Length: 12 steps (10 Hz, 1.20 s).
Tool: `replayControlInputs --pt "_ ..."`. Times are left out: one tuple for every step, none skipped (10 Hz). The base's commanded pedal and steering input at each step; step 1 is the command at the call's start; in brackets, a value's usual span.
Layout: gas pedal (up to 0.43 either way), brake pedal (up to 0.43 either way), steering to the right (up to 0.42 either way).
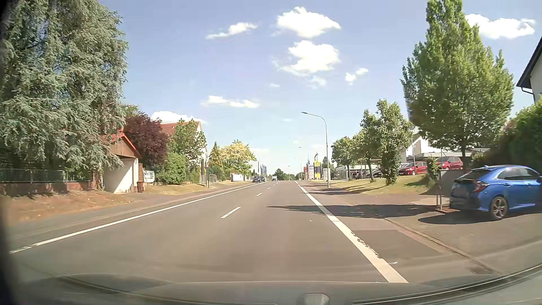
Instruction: Follow the waypoints while adhering to traffic rules and regulations
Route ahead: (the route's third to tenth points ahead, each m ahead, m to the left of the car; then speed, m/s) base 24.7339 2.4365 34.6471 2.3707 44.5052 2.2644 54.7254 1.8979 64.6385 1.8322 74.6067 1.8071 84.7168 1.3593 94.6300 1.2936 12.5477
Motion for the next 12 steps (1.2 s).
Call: replayControlInputs --pt "0.169 0.030 -0.002" --pt "0.169 0.030 -0.002" --pt "0.169 0.030 -0.002" --pt "0.169 0.030 0.000" --pt "0.169 0.030 0.004" --pt "0.169 0.030 0.004" --pt "0.169 0.030 0.004" --pt "0.169 0.030 0.003" --pt "0.169 0.030 0.003" --pt "0.169 0.030 0.003" --pt "0.169 0.030 0.002" --pt "0.169 0.030 0.002"
